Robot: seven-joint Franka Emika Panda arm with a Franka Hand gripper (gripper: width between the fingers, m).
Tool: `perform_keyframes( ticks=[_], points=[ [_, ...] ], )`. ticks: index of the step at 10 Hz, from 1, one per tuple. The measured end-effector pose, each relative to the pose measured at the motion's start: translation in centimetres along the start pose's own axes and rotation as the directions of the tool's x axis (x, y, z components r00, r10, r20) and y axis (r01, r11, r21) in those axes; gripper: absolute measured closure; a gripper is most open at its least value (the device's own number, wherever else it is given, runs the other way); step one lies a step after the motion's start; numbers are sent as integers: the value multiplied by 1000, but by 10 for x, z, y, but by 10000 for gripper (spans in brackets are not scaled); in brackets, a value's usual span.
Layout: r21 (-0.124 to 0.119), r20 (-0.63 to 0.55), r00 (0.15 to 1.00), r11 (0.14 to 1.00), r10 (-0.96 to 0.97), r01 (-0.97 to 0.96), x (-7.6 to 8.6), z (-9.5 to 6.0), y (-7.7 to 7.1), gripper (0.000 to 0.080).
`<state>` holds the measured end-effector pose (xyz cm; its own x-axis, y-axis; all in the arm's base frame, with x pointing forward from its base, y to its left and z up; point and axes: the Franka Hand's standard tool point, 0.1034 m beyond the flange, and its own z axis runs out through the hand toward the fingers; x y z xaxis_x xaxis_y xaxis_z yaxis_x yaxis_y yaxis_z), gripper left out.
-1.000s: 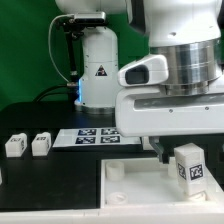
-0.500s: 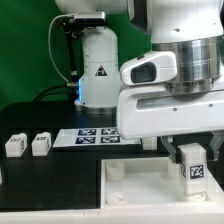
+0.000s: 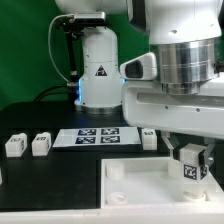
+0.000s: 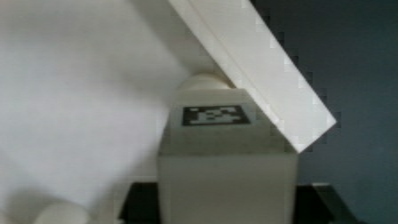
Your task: Assemble one leg
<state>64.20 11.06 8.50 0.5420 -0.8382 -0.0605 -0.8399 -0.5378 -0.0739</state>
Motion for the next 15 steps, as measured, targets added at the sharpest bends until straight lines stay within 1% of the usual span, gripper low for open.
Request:
perform_keyframes(
  ticks=[1, 3, 4, 6, 7, 8, 9, 10, 12, 13, 14, 15],
  points=[
    [-1, 14, 977, 977, 215, -215, 0, 0, 1, 508],
    [-5, 30, 896, 897, 443, -443, 0, 0, 1, 507],
    [-9, 39, 823, 824, 567, -567, 0, 0, 2, 507],
    [-9, 39, 833, 834, 552, -552, 0, 1, 2, 506],
    [-3, 38, 875, 875, 483, -483, -1, 1, 1, 347],
    [14, 36, 938, 938, 346, -346, -6, 2, -3, 224],
    [19, 36, 981, 981, 192, -192, -11, 3, -5, 224],
    [21, 33, 993, 994, 111, -111, -10, 3, -5, 165],
    [28, 28, 994, 994, -103, 102, -10, 3, -4, 154],
    [30, 25, 983, 983, -180, 180, -9, 3, -4, 151],
    [34, 14, 943, 942, -334, 333, -6, 3, -4, 151],
    [34, -9, 862, 861, -507, 507, 0, 1, -4, 151]
  ],
)
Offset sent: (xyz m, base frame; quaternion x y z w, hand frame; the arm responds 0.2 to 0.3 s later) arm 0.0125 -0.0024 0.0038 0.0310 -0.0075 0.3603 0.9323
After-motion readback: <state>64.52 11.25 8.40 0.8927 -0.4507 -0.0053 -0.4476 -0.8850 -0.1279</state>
